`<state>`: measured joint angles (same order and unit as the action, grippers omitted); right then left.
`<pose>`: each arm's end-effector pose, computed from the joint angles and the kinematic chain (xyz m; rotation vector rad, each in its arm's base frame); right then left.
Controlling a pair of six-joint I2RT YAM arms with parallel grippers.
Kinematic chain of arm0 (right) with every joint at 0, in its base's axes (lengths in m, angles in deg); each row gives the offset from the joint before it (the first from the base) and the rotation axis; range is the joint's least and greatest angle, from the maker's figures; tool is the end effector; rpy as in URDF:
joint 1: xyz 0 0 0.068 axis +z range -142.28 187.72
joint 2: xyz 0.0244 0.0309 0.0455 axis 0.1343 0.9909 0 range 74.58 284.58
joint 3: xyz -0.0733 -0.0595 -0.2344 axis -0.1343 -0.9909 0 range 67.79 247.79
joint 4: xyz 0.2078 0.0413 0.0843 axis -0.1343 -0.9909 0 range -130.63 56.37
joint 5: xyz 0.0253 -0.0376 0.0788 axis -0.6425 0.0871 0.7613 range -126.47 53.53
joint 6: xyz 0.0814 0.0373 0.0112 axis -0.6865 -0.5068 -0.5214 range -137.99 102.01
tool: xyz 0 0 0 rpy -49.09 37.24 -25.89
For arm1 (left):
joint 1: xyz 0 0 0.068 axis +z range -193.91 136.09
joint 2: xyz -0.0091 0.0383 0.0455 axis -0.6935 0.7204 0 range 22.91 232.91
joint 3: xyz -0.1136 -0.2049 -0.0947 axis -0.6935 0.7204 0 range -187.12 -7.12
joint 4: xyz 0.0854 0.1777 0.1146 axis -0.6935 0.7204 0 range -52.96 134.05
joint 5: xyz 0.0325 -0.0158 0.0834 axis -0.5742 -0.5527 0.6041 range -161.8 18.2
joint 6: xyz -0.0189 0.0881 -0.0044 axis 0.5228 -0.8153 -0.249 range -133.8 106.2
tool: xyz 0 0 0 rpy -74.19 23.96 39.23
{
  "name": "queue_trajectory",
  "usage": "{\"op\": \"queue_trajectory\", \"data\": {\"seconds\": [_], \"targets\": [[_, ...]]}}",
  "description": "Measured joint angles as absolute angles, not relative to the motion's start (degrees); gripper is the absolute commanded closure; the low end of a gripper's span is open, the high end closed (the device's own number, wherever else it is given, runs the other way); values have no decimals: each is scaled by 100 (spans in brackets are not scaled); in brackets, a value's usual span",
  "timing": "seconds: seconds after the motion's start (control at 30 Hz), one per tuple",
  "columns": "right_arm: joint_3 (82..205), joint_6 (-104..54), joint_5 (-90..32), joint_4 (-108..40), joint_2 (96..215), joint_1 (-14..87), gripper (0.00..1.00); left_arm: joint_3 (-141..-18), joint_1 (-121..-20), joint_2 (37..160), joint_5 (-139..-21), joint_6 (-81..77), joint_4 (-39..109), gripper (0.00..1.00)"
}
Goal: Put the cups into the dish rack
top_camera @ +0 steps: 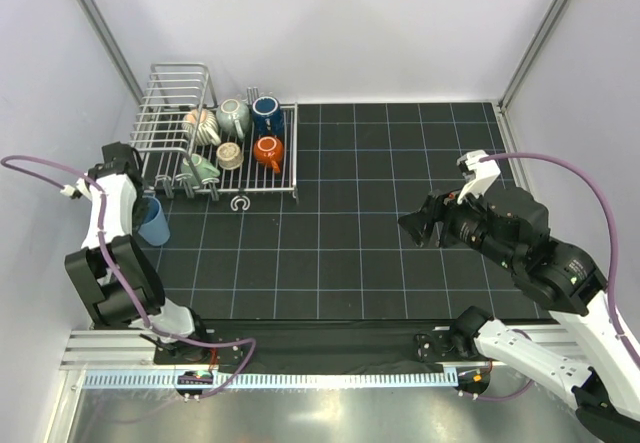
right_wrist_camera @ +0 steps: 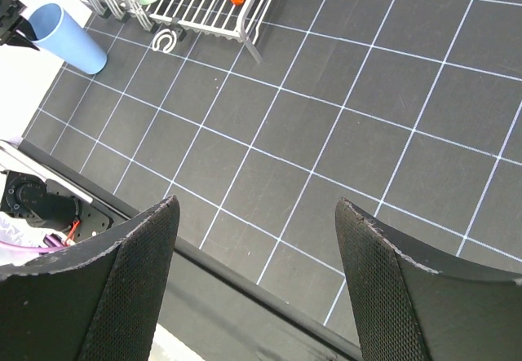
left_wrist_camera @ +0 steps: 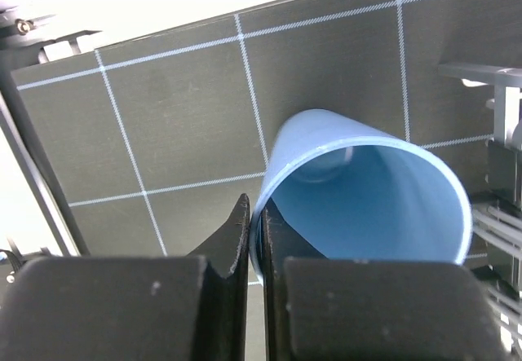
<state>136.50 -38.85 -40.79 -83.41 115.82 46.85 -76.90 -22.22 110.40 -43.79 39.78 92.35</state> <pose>0.1106 0.0822 0.3647 -0.2688 1.9918 0.6081 0.2360 0.1345 0.2112 -1.7139 2.0595 0.5321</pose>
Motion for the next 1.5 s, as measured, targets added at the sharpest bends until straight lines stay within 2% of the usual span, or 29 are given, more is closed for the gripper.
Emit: {"op": "queue_trajectory", "data": {"seconds": [0.2, 0.4, 0.77, 0.93, 1.07, 1.33, 1.5], "targets": [[13654, -3880, -4015, -8341, 11704, 4685, 23, -7493, -2213, 10500, -4455, 3957, 9356, 100], [13661, -3859, -3830, -8339, 11997, 4685, 23, -7006, -2331, 9346, -4973, 4059, 9609, 100], [13680, -3867, -3167, -8339, 12504, 4685, 22, -6665, -3937, 7518, -6180, 5019, 10254, 100], [13680, -3909, -2785, -8339, 12628, 4685, 20, -6632, -4368, 6885, -7168, 5316, 10151, 100], [13678, -3918, -2446, -8310, 12687, 4685, 18, -6516, -4691, 6653, -8230, 5572, 9364, 100], [13704, -4099, -1696, -8009, 12873, 4685, 13, -6702, -5262, 6860, -9640, 5998, 6742, 99], [13724, -4377, -1049, -7405, 12784, 4685, 1, -6708, -5789, 7075, -10142, 6510, 4932, 100]]}}
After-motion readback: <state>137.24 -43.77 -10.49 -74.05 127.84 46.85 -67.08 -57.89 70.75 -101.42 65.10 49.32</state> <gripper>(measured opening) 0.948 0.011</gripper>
